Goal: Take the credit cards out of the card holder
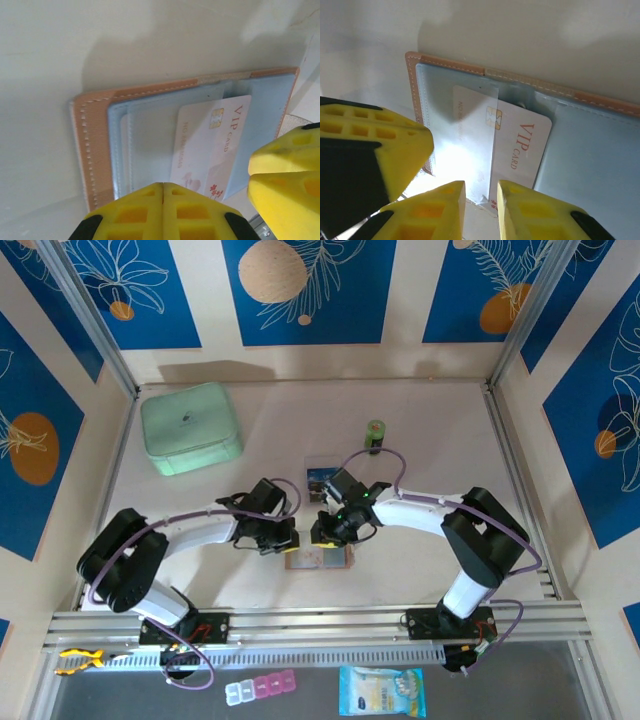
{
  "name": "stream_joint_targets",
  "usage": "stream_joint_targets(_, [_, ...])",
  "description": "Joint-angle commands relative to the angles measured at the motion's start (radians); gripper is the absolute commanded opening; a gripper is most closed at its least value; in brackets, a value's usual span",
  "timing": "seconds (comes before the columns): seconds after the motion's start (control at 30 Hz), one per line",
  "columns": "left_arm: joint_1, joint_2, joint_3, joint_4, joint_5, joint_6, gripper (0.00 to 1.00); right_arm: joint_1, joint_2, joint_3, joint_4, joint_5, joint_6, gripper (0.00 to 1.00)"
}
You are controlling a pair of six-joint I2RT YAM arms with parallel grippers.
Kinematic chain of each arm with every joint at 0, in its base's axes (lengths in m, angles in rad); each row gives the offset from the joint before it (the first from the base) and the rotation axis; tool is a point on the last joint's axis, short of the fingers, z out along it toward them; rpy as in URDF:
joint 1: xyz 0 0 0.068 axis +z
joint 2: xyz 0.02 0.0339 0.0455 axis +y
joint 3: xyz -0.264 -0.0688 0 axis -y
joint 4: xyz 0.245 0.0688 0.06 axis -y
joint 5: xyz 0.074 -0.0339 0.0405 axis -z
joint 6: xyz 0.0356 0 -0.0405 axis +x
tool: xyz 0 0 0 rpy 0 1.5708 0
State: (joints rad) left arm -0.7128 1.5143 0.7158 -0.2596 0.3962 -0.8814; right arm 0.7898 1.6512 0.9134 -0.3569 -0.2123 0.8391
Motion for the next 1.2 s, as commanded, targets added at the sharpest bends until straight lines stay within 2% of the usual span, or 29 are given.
stream_joint_targets(0.0, [-0.017,0.036,0.022,0.015,0.027,0.004,0.03,-0.008,-0.028,-0.022,-0.008,-0.007,0.008,0.27])
stream_joint_targets(0.5, [-0.018,0.053,0.010,0.000,0.010,0.009,0.02,-0.017,-0.013,-0.066,-0.001,0.010,0.008,0.27])
stream_joint_targets(0.87, [-0.018,0.060,0.014,-0.010,0.008,0.014,0.00,-0.025,0.007,-0.105,0.103,-0.059,0.034,0.27])
stream_joint_targets(1.17, [-0.018,0.067,0.011,-0.012,0.007,0.014,0.00,-0.040,-0.030,-0.157,0.213,-0.126,0.077,0.21])
